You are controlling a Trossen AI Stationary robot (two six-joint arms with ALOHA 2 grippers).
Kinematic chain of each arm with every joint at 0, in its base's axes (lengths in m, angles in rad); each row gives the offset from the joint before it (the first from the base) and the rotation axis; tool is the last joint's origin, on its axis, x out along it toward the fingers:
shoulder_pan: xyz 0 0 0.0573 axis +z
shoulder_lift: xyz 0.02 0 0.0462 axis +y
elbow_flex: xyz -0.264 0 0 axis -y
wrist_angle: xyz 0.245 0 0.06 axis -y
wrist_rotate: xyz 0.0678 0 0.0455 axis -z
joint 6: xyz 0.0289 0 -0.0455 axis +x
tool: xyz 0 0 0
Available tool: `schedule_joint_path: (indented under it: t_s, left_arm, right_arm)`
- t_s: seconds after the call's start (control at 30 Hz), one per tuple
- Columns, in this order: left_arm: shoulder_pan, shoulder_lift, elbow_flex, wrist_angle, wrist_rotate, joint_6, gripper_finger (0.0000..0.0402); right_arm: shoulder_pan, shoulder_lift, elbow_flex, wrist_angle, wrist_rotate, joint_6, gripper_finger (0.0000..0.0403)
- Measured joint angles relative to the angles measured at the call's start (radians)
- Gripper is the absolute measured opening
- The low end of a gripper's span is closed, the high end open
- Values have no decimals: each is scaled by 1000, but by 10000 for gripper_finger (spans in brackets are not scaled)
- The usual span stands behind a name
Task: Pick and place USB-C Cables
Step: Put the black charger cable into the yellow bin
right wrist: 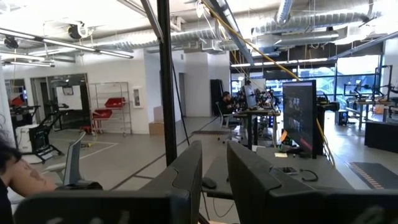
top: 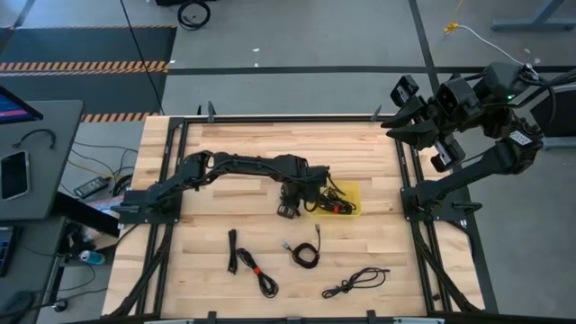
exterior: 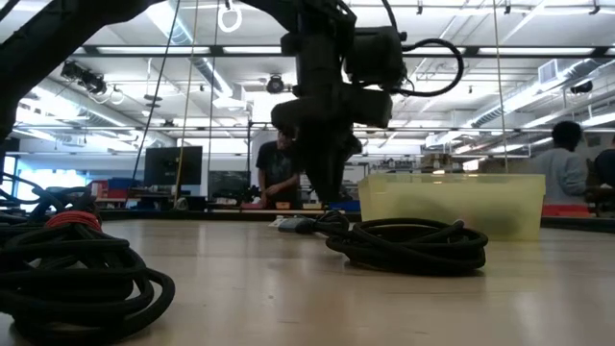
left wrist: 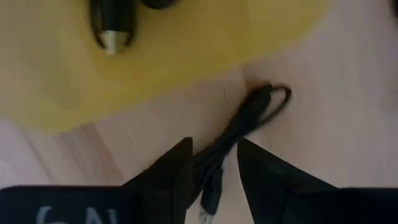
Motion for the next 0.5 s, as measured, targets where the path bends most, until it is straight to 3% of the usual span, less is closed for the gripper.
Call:
schedule_joint_path:
  t_s: [0.1, 0.5]
  left_arm:
    - [-22, 0, 0, -29, 0, 97, 135]
    - [-24, 1, -18, 2, -14, 152, 191]
  right_arm:
    - [0, 0, 0, 0, 0, 0, 81]
    - [0, 0, 0, 0, 0, 0, 81]
